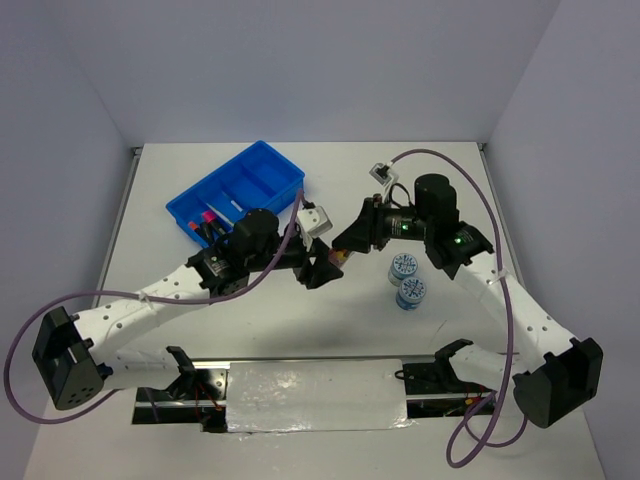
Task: Sort the stationery into containers
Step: Place the stationery in the storage box.
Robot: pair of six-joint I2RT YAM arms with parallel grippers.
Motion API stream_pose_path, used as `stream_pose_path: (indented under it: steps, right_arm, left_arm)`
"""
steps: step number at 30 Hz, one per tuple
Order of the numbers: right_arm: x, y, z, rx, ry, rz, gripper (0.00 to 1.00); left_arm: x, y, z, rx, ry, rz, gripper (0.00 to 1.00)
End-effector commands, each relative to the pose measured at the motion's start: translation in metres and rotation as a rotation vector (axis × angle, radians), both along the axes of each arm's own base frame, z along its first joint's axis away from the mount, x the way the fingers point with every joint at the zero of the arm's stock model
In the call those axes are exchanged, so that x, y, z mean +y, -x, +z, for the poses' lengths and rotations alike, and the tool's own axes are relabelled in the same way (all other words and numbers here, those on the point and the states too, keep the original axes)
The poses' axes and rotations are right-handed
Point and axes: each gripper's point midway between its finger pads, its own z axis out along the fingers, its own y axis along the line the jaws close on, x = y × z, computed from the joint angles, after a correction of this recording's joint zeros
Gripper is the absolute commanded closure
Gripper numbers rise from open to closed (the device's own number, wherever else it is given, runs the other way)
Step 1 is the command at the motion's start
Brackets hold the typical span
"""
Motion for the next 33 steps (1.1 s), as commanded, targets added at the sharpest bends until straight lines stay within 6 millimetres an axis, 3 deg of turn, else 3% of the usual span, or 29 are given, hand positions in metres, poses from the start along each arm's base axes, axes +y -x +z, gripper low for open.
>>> stream_pose_path:
  steps: [1,3,7,11,12,15,18,20,21,23,24,27,29,30,31,33]
  right_arm:
    - [0.01,0.005,0.034,-0.09,-0.075,0.048,1.0]
    - [0.012,0.004,0.035,-0.091,-0.073,0.047,1.0]
    - [0.015,0.004,0.036,-0.098,-0.087,0.052,1.0]
    - [0.015,0.003,0.038,-0.105,-0.099,0.046,0.89]
    - [0.014,0.003,0.041,-0.116,-0.104,0.037,0.65]
    - [0.007,-0.005,0.042,-0.125,-0.094,-0.034,0.29]
    - [-0.015,-0.03,0.041,-0.107,-0.073,-0.211,0.12]
    - [-0.041,-0.056,0.036,-0.058,-0.061,-0.396,0.12]
    - [-0.064,-0.069,0.031,-0.027,-0.055,-0.497,0.11]
    - [-0.089,-0.079,0.024,0.044,-0.089,-0.62,0.11]
    - [-0.112,-0.09,0.025,0.041,-0.111,-0.708,0.11]
    - [-0.141,-0.095,0.023,0.05,-0.142,-0.84,0.11]
    - [-0.153,-0.096,0.025,0.023,-0.13,-0.888,0.11]
    - [-0.156,-0.097,0.026,0.013,-0.12,-0.899,0.11]
    - [-0.156,-0.098,0.026,0.0,-0.106,-0.896,0.11]
    - [-0.156,-0.098,0.023,-0.009,-0.088,-0.887,0.11]
  left_arm:
    - [-0.013,0.002,0.022,-0.008,0.056,-0.049,0.42]
    - [-0.015,-0.001,0.023,-0.005,0.053,-0.039,0.55]
    - [-0.018,-0.007,0.023,0.01,0.049,-0.022,1.0]
    - [-0.018,-0.015,0.016,0.028,0.034,0.03,1.0]
    - [-0.016,-0.02,0.017,0.028,0.038,0.061,1.0]
    - [-0.007,-0.03,0.018,0.017,0.045,0.144,1.0]
    - [0.003,-0.04,0.017,0.019,0.044,0.21,1.0]
    - [0.01,-0.049,0.016,0.024,0.035,0.262,1.0]
    - [0.016,-0.058,0.017,0.031,0.039,0.299,1.0]
    - [0.025,-0.072,0.014,0.051,0.036,0.363,1.0]
    - [0.031,-0.083,0.02,0.067,0.057,0.403,1.0]
    - [0.052,-0.118,0.021,0.123,0.072,0.564,1.0]
    - [0.082,-0.153,0.012,0.196,0.072,0.766,1.0]
    - [0.093,-0.169,0.023,0.207,0.104,0.853,1.0]
    - [0.114,-0.183,0.003,0.26,0.062,0.993,1.0]
    - [0.146,-0.212,0.009,0.351,0.171,1.156,1.0]
